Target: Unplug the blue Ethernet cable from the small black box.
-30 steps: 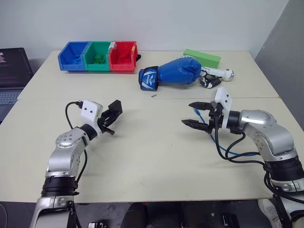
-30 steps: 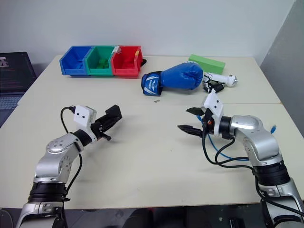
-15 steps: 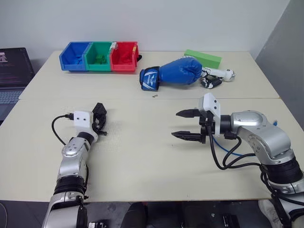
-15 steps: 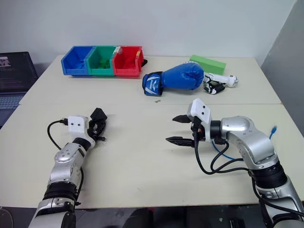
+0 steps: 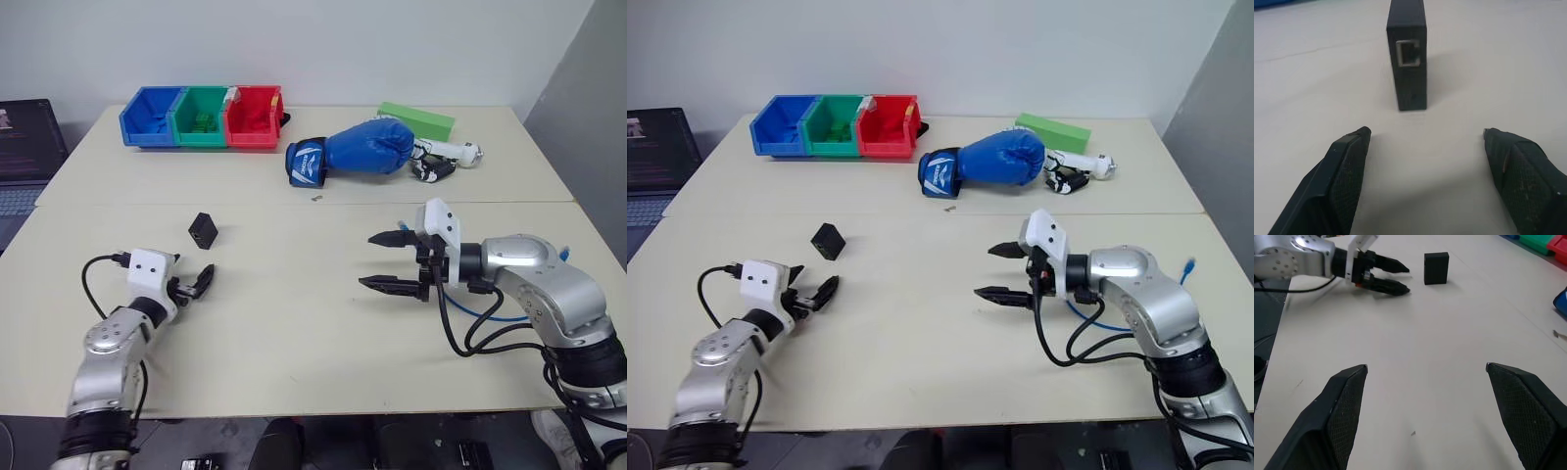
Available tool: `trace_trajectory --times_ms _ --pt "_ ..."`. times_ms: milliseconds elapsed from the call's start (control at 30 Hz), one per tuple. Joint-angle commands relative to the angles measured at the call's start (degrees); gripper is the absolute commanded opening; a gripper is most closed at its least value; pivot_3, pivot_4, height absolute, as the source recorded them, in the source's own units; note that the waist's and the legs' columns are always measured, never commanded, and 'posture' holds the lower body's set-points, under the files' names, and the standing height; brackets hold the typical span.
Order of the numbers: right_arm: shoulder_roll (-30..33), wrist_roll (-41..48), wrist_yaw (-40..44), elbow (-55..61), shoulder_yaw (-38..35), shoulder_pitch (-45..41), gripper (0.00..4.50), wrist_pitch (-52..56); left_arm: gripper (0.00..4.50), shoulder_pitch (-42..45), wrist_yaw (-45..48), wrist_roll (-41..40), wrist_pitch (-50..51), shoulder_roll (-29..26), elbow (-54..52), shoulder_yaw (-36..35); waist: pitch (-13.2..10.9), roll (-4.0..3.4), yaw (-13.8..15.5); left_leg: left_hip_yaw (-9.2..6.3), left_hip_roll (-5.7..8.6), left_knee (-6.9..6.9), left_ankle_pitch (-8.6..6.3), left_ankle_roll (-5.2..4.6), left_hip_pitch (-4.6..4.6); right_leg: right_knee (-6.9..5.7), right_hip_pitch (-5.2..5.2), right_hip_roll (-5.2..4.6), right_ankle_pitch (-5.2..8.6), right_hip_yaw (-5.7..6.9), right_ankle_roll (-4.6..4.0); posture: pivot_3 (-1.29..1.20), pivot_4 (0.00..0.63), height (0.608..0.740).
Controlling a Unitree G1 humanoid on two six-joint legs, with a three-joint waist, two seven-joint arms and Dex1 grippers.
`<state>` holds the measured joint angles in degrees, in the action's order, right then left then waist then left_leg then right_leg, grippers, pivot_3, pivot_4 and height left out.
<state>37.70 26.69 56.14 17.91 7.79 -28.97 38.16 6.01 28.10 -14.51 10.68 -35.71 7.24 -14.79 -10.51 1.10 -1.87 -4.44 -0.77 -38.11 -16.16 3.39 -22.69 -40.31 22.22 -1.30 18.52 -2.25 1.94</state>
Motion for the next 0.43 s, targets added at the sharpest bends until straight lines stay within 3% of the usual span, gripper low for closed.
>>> trace_trajectory --times_ms 33,233,433 --pt "2.9 1.4 0.5 1.2 -5.0 2.0 4.11 -0.6 3.88 -0.8 5.0 -1.7 3.4 -6.9 -5.6 -3.8 0.0 0.0 0.1 -0.02 0.0 -0.01 0.0 0.0 0.01 0.01 -0.03 0.02 0.0 0.01 0.0 0.0 0.15 0.74" --pt "6.3 0.9 0.0 -3.3 -10.9 3.1 4.11 -3.0 3.88 -1.5 13.1 -5.2 8.1 -14.5 -8.8 -6.6 0.0 0.0 0.1 0.1 0.09 0.0 0.0 -0.01 0.01 0.07 -0.05 0.03 0.0 0.04 0.0 0.0 0.15 0.74" --pt "8.0 1.4 0.7 -4.7 -13.6 4.7 4.11 -3.8 3.88 0.0 14.5 -6.6 10.7 -15.3 -8.7 -8.3 0.0 -0.01 0.1 0.09 0.02 0.05 0.0 -0.01 -0.01 0.08 -0.02 0.08 0.0 0.05 0.0 0.0 0.15 0.74"
